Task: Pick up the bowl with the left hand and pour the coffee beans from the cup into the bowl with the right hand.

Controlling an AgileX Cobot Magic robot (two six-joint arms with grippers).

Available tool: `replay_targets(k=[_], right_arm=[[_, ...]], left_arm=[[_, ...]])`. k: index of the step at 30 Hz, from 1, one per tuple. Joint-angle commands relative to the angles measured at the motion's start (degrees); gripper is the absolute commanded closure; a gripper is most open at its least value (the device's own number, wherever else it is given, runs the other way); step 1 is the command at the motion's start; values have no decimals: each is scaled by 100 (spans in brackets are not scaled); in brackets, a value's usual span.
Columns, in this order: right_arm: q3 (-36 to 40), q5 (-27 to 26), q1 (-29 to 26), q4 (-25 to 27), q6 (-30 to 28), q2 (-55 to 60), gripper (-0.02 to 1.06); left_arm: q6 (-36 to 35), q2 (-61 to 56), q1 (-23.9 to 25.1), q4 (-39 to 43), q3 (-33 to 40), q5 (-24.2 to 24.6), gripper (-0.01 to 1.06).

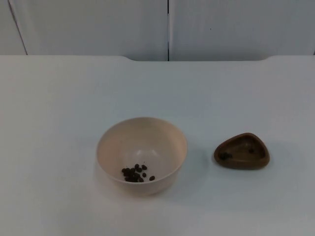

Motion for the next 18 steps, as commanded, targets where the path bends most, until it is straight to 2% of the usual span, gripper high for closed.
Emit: replay_targets(k=[1, 2, 5, 18], right_arm=[[10, -14, -3, -10, -12, -24, 10], [10, -14, -3, -10, -12, -24, 10], [10, -14, -3, -21, -12, -24, -1], [10, -14, -3, -31, -12, -24, -1]], left_arm=[[-30, -38, 3, 11, 22, -4, 0], [-30, -38, 3, 11, 22, -4, 0], [-30, -38, 3, 11, 22, -4, 0], [-30, -38, 3, 11, 22, -4, 0]])
